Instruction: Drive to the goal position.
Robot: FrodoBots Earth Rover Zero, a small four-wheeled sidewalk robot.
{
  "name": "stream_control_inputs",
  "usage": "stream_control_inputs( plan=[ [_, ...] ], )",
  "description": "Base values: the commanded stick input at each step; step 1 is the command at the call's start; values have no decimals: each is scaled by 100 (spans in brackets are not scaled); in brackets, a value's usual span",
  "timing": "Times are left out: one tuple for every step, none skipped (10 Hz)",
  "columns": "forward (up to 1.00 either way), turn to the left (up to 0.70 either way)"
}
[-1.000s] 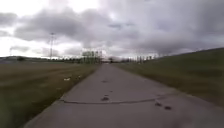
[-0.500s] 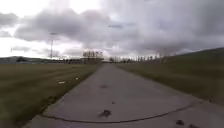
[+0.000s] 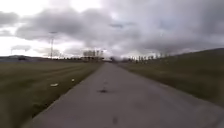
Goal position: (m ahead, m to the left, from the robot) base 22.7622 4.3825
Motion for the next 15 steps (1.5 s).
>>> stream_control_inputs(
  plan=[
    [100,1],
    [100,1],
    [100,0],
    [100,-2],
    [100,-19],
    [100,-36],
    [100,-35],
    [100,-18],
    [100,-7],
    [100,1],
    [100,1],
    [100,1],
    [100,1],
    [100,1],
    [100,1]
  ],
)
